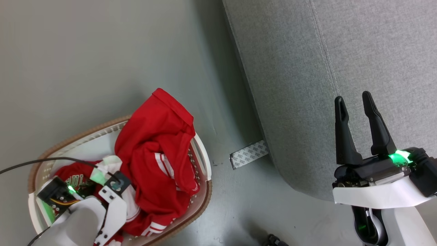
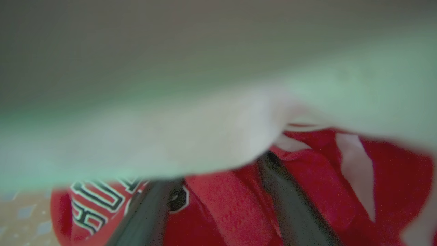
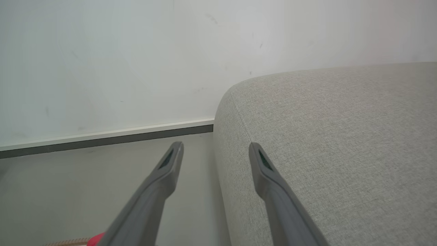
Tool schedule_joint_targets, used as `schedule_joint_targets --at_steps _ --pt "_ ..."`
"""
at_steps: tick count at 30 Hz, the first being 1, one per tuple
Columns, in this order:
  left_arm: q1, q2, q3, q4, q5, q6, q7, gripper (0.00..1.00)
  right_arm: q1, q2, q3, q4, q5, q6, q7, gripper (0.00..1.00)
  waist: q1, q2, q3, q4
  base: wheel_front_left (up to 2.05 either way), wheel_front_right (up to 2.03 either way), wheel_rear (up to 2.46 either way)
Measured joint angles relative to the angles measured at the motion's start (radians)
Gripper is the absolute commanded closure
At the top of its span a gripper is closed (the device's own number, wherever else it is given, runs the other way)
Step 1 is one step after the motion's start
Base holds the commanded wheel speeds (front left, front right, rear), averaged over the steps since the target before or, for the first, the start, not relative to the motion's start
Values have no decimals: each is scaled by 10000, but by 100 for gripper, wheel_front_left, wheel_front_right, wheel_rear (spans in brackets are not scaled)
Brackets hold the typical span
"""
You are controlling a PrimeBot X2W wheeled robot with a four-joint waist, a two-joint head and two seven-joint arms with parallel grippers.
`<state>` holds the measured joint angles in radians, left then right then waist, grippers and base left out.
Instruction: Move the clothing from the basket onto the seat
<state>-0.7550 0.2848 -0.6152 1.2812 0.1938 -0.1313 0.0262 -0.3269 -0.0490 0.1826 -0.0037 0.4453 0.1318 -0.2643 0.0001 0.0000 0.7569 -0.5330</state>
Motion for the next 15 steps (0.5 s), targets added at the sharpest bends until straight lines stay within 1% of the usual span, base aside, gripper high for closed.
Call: schedule_joint_targets --at_steps 1,2,3,10,15 --pt "-2 -19 -52 4 -21 0 -2 16 -1 -2 -2 0 4 0 0 0 0 0 33 -18 0 0 0" --pt "-5 -48 -102 8 -48 0 -6 60 -2 -2 -6 4 4 0 0 0 0 0 38 -16 0 0 0" --pt "-5 -79 -157 13 -86 0 -19 100 -9 0 -13 4 2 0 0 0 0 0 25 -2 0 0 0" --pt "2 -255 -499 42 -382 0 -299 100 -104 0 -98 50 -140 0 0 0 0 0 -224 179 0 0 0" --pt "101 -514 -443 52 -953 0 -587 100 -127 2 -201 174 -309 -2 0 0 0 0 -621 328 0 0 0"
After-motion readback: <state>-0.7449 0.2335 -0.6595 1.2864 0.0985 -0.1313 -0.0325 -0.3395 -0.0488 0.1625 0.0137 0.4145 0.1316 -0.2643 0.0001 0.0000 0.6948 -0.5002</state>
